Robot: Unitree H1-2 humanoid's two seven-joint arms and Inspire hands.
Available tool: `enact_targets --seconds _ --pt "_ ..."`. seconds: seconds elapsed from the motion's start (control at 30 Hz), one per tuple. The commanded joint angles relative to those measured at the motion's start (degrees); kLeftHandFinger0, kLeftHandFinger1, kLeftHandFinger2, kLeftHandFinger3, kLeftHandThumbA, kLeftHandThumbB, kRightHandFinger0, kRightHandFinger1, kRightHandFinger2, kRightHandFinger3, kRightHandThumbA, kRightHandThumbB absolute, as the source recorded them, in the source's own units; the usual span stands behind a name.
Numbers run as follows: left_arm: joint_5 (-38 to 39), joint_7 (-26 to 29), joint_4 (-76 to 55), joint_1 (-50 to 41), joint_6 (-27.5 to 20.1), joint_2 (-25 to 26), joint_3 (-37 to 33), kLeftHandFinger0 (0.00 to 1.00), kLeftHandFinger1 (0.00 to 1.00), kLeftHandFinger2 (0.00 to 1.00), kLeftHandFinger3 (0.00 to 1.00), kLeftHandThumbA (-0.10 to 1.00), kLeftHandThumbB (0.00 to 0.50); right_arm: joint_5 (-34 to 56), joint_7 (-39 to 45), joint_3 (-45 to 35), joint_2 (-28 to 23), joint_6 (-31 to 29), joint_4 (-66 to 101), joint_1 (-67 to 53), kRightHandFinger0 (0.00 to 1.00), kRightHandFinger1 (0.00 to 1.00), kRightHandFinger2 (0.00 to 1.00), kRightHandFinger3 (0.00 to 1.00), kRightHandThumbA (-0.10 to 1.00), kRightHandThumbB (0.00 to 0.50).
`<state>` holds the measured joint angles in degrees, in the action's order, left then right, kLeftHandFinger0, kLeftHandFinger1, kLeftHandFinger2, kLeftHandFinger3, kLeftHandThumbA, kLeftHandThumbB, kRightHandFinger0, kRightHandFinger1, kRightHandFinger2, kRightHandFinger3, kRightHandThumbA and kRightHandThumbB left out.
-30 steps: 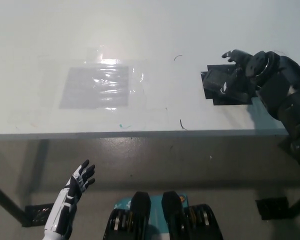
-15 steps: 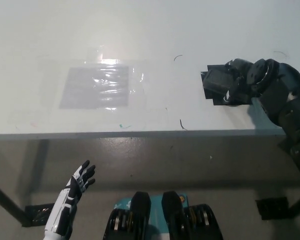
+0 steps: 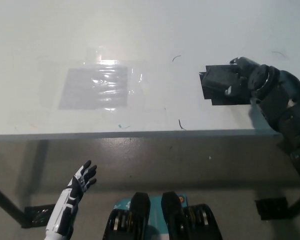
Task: A whiteboard eraser is kept on the black marked spot on the table infront of the robot and the robot uses its right hand to swipe it back and forth on the table twice to clean it
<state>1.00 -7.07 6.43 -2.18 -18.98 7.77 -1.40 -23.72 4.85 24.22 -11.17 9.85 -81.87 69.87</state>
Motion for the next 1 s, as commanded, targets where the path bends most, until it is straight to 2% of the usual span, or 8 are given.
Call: enact_targets --seconds 0.0,0.33,0.43,0.53,0.7,0.8,0.9,0.97 --pt "-2.11 -0.01 -1.56 0.37 -1.84 0.74 -0.48 1.00 1.00 1.00 1.00 1.00 0.439 1.03 -13.26 -2.39 0.08 -3.66 0.98 2.13 0.29 0.30 0.34 0.51 0.71 0.146" --pt "-2.87 -0.14 -1.61 1.29 -1.40 1.05 -0.41 1.00 1.00 1.00 1.00 1.00 0.445 0.77 -13.37 -3.99 -0.08 -4.02 0.71 2.55 0.44 0.47 0.53 0.55 0.77 0.177" --pt "-3.23 -0.04 -1.80 1.61 -1.24 1.16 -0.31 1.00 1.00 1.00 1.00 1.00 0.445 0.77 -13.39 -4.25 -0.15 -4.54 0.59 2.49 0.35 0.39 0.45 0.48 0.75 0.183" --pt "-2.93 -0.32 -1.74 1.65 -1.23 1.22 -0.30 1.00 1.00 1.00 1.00 1.00 0.448 0.63 -13.65 -4.28 0.08 -4.72 0.45 2.22 0.00 0.02 0.16 0.42 0.72 0.196" --pt "-2.86 -0.48 -1.55 1.94 -1.29 1.53 -0.28 1.00 1.00 1.00 1.00 1.00 0.439 -0.67 -13.77 -2.89 1.09 -5.91 0.49 1.07 0.46 0.45 0.52 0.64 0.70 0.193" --pt "-3.02 -0.49 -1.26 2.18 -1.78 1.60 -0.38 1.00 1.00 1.00 1.00 1.00 0.434 -1.09 -13.95 -2.15 2.37 -6.48 0.44 -0.44 0.21 0.21 0.32 0.47 0.71 0.200" --pt "-3.10 -0.48 -1.31 2.21 -1.94 1.58 -0.41 1.00 1.00 1.00 1.00 1.00 0.426 -2.03 -13.13 -0.78 3.40 -5.64 0.33 -1.32 0.59 0.63 0.59 0.62 0.77 0.200" --pt "-2.78 -0.58 -1.21 2.30 -1.95 1.51 -0.42 1.00 1.00 1.00 1.00 1.00 0.423 -1.92 -14.00 -0.44 4.35 -6.42 0.31 -2.97 0.52 0.61 0.65 0.70 0.72 0.200"
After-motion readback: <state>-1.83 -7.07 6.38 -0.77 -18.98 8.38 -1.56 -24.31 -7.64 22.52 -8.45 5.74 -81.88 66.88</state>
